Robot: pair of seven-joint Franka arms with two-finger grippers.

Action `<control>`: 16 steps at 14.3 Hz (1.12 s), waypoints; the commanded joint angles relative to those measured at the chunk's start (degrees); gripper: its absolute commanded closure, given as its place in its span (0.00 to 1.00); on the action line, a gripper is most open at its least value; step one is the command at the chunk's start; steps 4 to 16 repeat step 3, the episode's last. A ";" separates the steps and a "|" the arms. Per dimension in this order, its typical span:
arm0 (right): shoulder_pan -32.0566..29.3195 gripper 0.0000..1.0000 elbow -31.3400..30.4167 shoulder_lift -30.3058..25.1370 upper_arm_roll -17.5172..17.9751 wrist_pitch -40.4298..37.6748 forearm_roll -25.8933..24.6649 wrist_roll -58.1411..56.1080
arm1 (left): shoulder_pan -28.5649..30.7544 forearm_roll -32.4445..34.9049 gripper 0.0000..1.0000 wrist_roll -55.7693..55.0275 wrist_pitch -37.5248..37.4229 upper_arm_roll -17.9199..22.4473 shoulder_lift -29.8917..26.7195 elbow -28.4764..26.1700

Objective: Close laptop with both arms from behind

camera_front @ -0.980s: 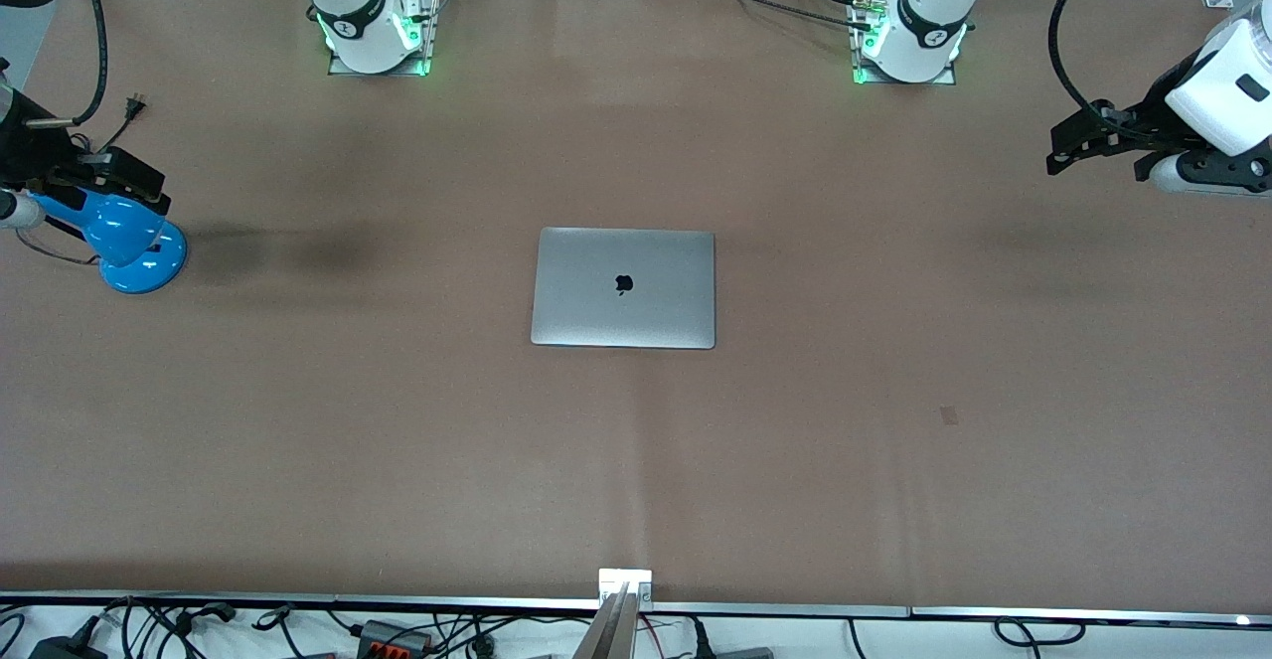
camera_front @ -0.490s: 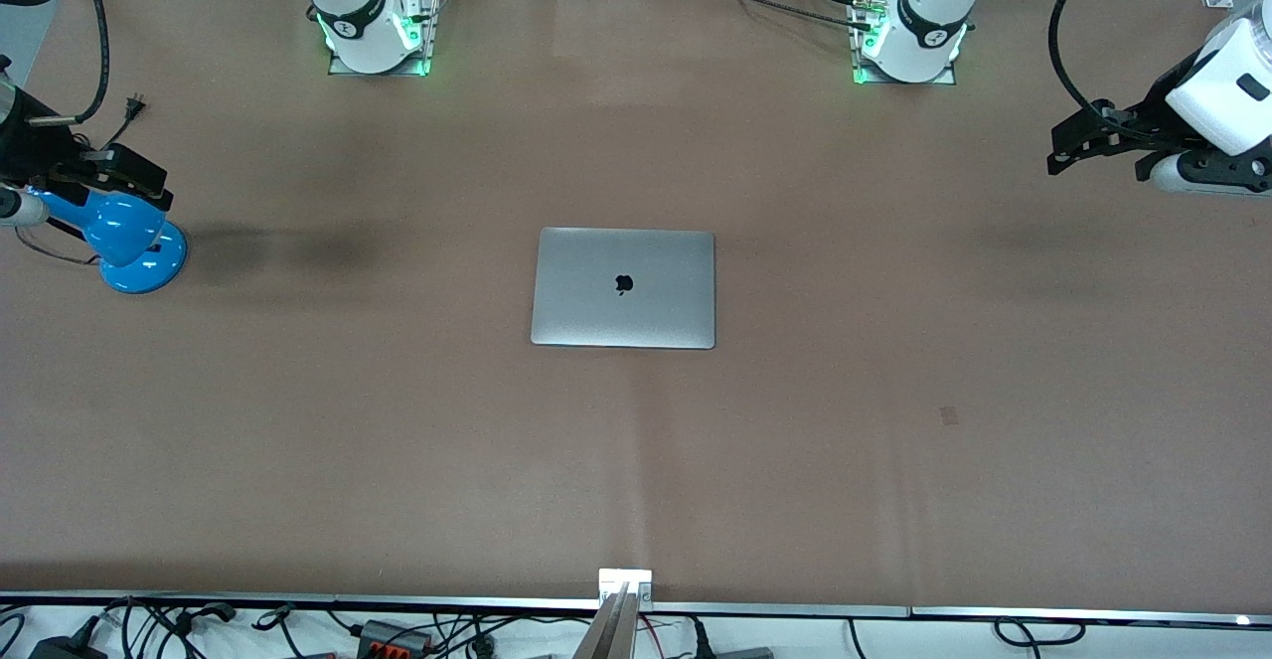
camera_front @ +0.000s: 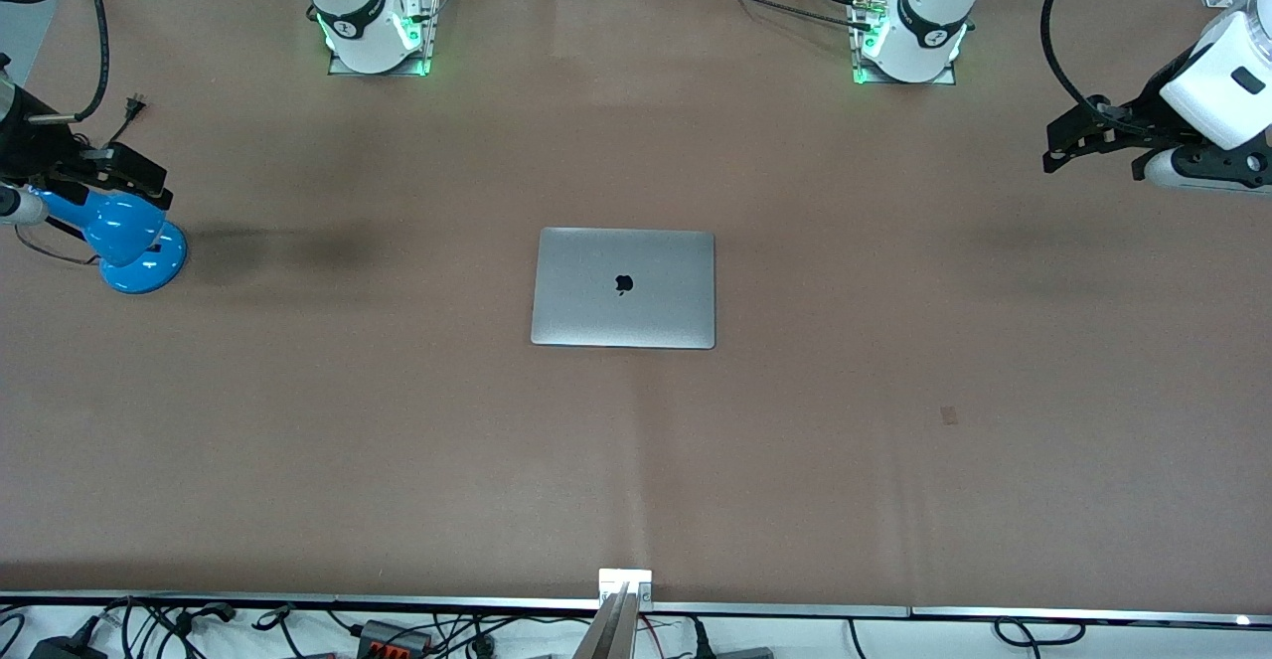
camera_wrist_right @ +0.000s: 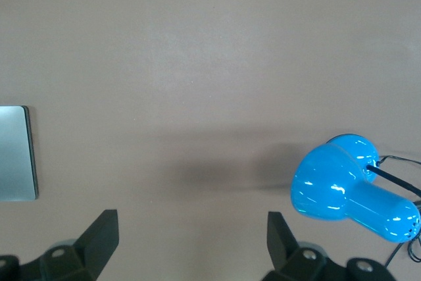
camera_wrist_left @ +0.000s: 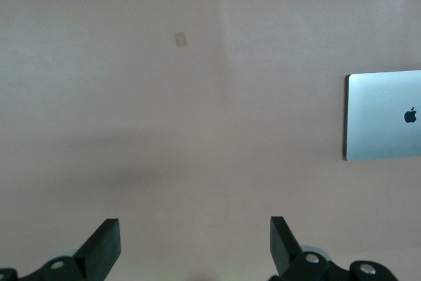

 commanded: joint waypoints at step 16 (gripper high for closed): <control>-0.69 0.00 -0.42 -1.72 0.64 -0.83 0.73 -0.24 | 0.02 0.82 0.00 0.95 -0.41 -0.25 1.78 3.24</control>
